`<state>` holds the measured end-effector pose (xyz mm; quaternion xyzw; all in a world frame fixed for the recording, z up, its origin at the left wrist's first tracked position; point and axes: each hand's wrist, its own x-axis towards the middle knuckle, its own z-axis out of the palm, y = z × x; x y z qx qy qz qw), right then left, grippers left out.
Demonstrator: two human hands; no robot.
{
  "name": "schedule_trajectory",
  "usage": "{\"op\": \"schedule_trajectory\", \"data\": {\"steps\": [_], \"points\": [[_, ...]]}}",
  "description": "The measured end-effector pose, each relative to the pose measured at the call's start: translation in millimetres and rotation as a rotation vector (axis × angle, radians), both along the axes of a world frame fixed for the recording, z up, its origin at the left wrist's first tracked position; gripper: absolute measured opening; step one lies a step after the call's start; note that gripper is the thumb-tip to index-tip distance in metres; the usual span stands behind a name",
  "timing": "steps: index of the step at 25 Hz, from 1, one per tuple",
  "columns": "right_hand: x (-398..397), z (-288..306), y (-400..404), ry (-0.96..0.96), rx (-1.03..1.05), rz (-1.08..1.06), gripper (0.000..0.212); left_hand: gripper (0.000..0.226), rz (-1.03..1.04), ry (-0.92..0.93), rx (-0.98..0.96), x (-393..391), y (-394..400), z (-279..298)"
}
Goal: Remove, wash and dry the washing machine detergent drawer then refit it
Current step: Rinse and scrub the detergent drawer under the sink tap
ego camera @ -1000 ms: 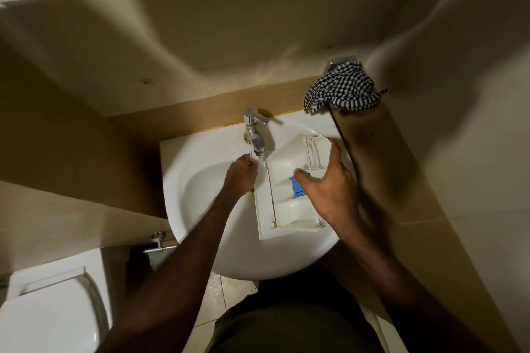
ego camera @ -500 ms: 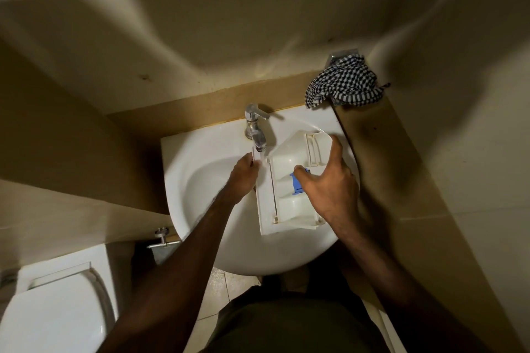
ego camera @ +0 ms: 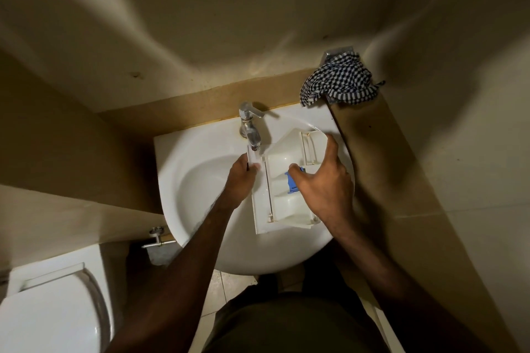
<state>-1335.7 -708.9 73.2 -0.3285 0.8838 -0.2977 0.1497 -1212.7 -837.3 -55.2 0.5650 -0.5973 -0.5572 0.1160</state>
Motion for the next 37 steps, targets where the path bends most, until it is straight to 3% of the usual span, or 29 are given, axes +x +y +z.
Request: {"op": "schedule_trajectory", "data": {"steps": [2,5,10,15,19,24,30,33,35,37], "points": [[7.9,-2.4,0.4,0.037,-0.017,0.001,0.09,0.025,0.063,-0.014,-0.052,-1.5,3.9,-0.1],[12.0,-3.5,0.3,0.048,-0.03,-0.007,0.091,0.025,0.156,0.108,-0.005,-0.1,7.4,1.6],[4.8,-2.7,0.1,0.025,-0.024,-0.021,0.089,0.034,0.048,0.135,0.101,6.6,8.9,2.3],[10.4,-3.2,-0.7,0.033,-0.032,-0.025,0.089,0.03,0.165,0.123,-0.059,-0.5,18.9,6.0],[6.5,-2.3,-0.5,0.023,-0.023,-0.028,0.089,0.034,0.022,0.193,0.104,7.4,14.2,2.6],[13.0,-3.2,-1.7,0.035,-0.024,-0.031,0.088,0.024,0.198,0.146,-0.011,-0.3,19.6,2.9],[9.4,-3.6,-1.5,0.015,-0.017,-0.058,0.089,0.03,-0.02,0.091,0.043,18.0,31.7,-3.0],[17.0,-4.3,-1.2,0.018,-0.028,-0.066,0.089,0.037,0.106,-0.021,-0.118,9.1,43.4,-8.1],[23.1,-5.0,0.0,0.015,-0.039,-0.104,0.088,0.046,0.198,-0.064,-0.13,1.8,38.5,-4.3],[20.1,-5.4,0.3,-0.008,-0.041,-0.135,0.089,0.041,0.119,-0.036,-0.058,3.7,28.5,-6.1]]}}
